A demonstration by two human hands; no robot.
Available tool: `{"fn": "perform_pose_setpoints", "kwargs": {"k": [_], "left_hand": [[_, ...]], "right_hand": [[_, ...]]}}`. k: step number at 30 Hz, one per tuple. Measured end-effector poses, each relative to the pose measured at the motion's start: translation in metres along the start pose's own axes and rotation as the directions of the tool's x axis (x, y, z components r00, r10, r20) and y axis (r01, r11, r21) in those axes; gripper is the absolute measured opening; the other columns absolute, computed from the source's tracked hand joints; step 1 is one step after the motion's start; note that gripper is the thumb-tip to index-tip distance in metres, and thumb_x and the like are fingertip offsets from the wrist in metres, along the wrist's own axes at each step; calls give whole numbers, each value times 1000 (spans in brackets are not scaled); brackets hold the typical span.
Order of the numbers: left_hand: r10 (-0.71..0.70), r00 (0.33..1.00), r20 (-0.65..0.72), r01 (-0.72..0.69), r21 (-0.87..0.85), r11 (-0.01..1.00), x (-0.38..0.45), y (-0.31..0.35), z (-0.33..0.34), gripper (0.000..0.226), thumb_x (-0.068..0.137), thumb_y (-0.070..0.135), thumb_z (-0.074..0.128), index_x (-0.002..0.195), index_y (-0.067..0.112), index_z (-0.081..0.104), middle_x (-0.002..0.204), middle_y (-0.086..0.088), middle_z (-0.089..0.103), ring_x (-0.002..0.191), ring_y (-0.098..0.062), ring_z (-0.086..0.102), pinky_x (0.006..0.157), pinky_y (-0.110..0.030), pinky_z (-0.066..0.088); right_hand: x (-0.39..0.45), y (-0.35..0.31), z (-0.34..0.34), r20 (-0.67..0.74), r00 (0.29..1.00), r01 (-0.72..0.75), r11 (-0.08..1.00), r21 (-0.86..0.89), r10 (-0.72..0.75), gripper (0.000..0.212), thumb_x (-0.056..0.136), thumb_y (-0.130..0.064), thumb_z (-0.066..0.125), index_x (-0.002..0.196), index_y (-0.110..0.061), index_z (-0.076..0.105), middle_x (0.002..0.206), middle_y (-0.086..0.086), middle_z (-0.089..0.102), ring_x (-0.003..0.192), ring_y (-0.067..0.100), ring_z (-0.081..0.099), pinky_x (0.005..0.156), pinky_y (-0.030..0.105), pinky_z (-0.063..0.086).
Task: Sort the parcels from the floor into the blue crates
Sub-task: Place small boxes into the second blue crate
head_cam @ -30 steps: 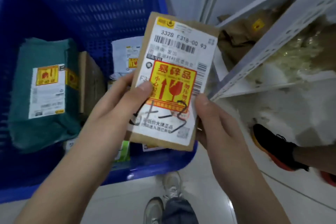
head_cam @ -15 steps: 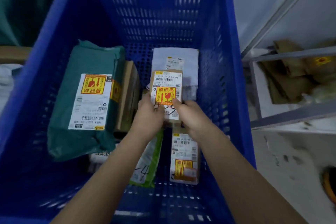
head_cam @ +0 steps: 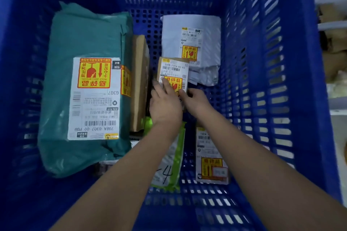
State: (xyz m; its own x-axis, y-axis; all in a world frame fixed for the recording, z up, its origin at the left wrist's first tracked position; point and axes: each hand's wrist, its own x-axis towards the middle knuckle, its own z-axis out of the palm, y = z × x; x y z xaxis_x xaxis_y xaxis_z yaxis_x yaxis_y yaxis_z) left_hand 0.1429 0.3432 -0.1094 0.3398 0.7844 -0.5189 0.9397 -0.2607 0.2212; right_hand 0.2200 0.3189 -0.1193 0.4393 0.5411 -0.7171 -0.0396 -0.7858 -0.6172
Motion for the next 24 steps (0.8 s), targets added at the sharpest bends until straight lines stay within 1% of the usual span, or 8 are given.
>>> {"fn": "perform_pose_setpoints", "kwargs": {"k": [2, 6, 9, 11, 15, 18, 21, 24], "left_hand": [[-33, 999, 25, 33, 24, 999, -2, 0, -2, 68, 100, 19, 37, 148, -1, -7, 154, -26, 2, 137, -35, 24, 108, -35, 31], [-94, 992, 81, 85, 108, 991, -11, -2, 1, 62, 102, 16, 30, 146, -5, -9, 155, -24, -3, 137, -32, 22, 110, -33, 27], [-7, 999, 49, -6, 248, 969, -13, -3, 1, 56, 103, 17, 22, 145, -10, -4, 155, -27, -7, 144, -36, 5, 116, -39, 15], [40, 998, 44, -52, 310, 949, -12, -7, 2, 56, 103, 17, 23, 145, -10, -3, 155, -27, -7, 145, -36, -1, 117, -40, 12], [90, 995, 50, -101, 308, 946, -17, -17, 2, 55, 102, 13, 25, 143, -13, -1, 153, -32, -1, 143, -37, 10, 113, -35, 23], [90, 992, 91, -113, 286, 952, -21, -18, -3, 61, 102, 15, 29, 144, -11, -7, 155, -27, -6, 145, -33, 5, 115, -32, 19], [117, 984, 131, -147, 246, 958, -29, -21, -10, 77, 97, 20, 43, 145, -6, -11, 156, -21, -13, 147, -30, -5, 117, -32, 12], [223, 969, 105, -237, 140, 961, -43, -16, -23, 76, 95, 19, 45, 148, -3, -5, 157, -19, -8, 147, -30, -4, 118, -35, 8]], "right_hand": [[-3, -1, 0, 43, 999, 17, 997, -72, -14, 34, 98, -24, 48, 122, -2, 58, 108, 10, 65, 69, 7, 55, 47, 6, 41], [-9, -2, 6, 80, 997, 17, 991, -132, -6, 35, 98, -24, 47, 124, -3, 57, 122, 13, 63, 100, 20, 60, 75, 23, 43], [-12, -6, 7, 89, 996, 37, 979, -200, -19, 36, 98, -27, 48, 122, -2, 57, 121, 15, 63, 97, 20, 58, 65, 22, 42], [-12, -9, 8, 96, 995, 45, 968, -247, -22, 39, 99, -29, 46, 126, -3, 55, 122, 14, 62, 97, 20, 57, 67, 22, 42], [-14, -9, 12, 96, 995, 38, 954, -297, -9, 42, 101, -31, 40, 132, -5, 51, 128, 14, 58, 102, 23, 58, 69, 22, 41], [-19, -9, 17, 32, 999, 6, 920, -393, 7, 45, 100, -37, 40, 130, -4, 50, 128, 17, 57, 110, 28, 57, 75, 27, 41], [-35, -7, 14, -67, 998, -22, 903, -430, -8, 56, 97, -38, 44, 137, -1, 33, 138, 21, 41, 121, 33, 48, 89, 36, 43], [-68, -8, -5, -92, 987, 79, 892, -445, -133, 49, 97, -31, 45, 133, -1, 33, 135, 22, 39, 121, 35, 45, 92, 37, 41]]}}
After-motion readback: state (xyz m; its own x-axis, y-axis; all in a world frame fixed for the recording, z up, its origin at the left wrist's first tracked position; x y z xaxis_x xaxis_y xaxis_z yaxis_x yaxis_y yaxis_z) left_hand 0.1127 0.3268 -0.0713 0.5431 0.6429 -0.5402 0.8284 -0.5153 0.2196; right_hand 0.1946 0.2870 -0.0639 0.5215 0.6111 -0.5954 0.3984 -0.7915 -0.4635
